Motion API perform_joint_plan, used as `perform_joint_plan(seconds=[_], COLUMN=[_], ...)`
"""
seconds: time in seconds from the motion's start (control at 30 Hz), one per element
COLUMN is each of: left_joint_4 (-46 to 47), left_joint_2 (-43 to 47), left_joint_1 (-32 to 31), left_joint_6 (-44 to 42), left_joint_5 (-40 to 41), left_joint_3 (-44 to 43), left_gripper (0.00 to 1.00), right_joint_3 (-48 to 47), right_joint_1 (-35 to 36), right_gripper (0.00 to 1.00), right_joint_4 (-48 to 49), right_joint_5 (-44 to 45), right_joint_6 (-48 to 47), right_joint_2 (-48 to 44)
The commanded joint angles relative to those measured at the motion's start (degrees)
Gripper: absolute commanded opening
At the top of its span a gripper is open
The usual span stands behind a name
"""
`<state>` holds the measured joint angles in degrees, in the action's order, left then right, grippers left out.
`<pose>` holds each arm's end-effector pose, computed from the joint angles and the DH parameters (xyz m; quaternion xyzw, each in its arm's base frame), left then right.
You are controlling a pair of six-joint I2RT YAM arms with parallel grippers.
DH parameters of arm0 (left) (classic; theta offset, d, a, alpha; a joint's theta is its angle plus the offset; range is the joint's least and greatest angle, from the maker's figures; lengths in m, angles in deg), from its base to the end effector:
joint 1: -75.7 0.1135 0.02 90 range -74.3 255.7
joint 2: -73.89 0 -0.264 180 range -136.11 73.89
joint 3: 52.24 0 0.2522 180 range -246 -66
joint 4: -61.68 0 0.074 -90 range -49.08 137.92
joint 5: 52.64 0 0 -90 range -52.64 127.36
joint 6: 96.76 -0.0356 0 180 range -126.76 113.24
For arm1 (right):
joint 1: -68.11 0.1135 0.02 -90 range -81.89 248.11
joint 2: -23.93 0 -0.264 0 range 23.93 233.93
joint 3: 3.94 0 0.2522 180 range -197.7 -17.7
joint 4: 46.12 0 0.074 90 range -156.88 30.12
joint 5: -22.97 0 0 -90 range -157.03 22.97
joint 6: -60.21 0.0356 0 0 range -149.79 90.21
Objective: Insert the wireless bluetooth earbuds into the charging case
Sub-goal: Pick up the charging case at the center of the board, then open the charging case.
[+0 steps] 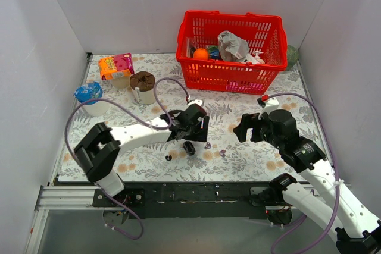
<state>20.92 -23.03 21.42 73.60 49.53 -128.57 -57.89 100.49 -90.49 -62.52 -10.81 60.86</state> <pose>0.2046 -0.2717 0.1914 -0.2429 0.9327 -0.1874 0.1896 0.1260 0.0766 0.2956 -0.0793 0.8501 0.1948 0.4827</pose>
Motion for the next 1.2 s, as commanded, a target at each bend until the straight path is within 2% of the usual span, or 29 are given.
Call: perform_joint_plan(seconds=[0.0, 0.07, 0.1, 0.13, 0.2, 0.23, 0.27, 0.3, 0.33, 0.53, 0.63, 0.77, 0.9, 1.07, 1.17], left_joint_4=[14.2, 22.2, 25.9, 35.1, 45.0, 54.1, 58.1, 61.2, 64.1, 63.8, 63.3, 61.7, 59.8, 59.0, 59.3], left_joint_2=[15.4, 20.3, 26.2, 28.9, 36.8, 39.0, 40.7, 42.0, 43.8, 45.4, 44.6, 42.5, 40.7, 40.3, 41.4], left_joint_1=[-0.3, -0.2, -0.3, -0.3, -0.2, 0.0, 0.1, 0.1, 0.1, 0.2, 0.1, 0.1, 0.1, 0.1, 0.1], left_joint_6=[-20.5, -25.8, -27.9, -33.1, -37.8, -40.6, -48.1, -51.1, -52.3, -55.0, -56.2, -57.9, -58.9, -58.7, -58.3], left_joint_5=[-10.2, -9.9, -10.3, -10.6, -10.7, -12.1, -14.9, -19.2, -19.7, -26.4, -27.7, -29.7, -29.7, -28.9, -28.5], left_joint_3=[6.1, 12.5, 14.9, 18.4, 29.0, 32.2, 38.4, 40.7, 42.0, 44.4, 44.0, 42.5, 40.9, 40.5, 41.1], left_gripper=[0.33, 0.32, 0.32, 0.31, 0.26, 0.10, 0.00, 0.00, 0.00, 0.00, 0.00, 0.00, 0.00, 0.00, 0.00], right_joint_3=[-3.1, -3.8, -5.1, -5.9, -7.6, -8.2, -8.8, -9.4, -10.5, -14.9, -15.0, -17.9, -21.3, -22.8, -22.3], right_joint_1=[0.1, 0.1, 0.1, 0.1, 0.1, 0.1, 0.1, 0.1, 0.1, 0.1, 1.0, 4.2, 11.0, 15.0, 17.2], right_gripper=[0.93, 0.91, 0.91, 0.91, 0.91, 0.91, 0.91, 0.91, 0.92, 0.98, 0.98, 0.98, 0.98, 0.98, 0.94], right_joint_4=[4.8, 5.5, 5.6, 5.4, 5.3, 5.0, 5.1, 5.3, 5.1, 3.5, 5.5, 4.1, 1.6, 0.6, -0.1], right_joint_5=[-1.2, -5.8, -7.5, -9.2, -13.6, -16.7, -18.5, -19.9, -21.9, -30.2, -31.7, -29.2, -21.6, -16.3, -13.8], right_joint_6=[-1.2, -1.5, -1.5, -1.4, -0.5, 0.1, 0.1, 0.4, 1.2, 5.1, 6.2, 5.7, 5.5, 6.0, 6.3], right_joint_2=[-0.5, 0.2, 1.6, 2.4, 4.4, 5.0, 5.5, 6.5, 6.9, 12.0, 13.4, 17.3, 19.8, 23.7, 25.8])
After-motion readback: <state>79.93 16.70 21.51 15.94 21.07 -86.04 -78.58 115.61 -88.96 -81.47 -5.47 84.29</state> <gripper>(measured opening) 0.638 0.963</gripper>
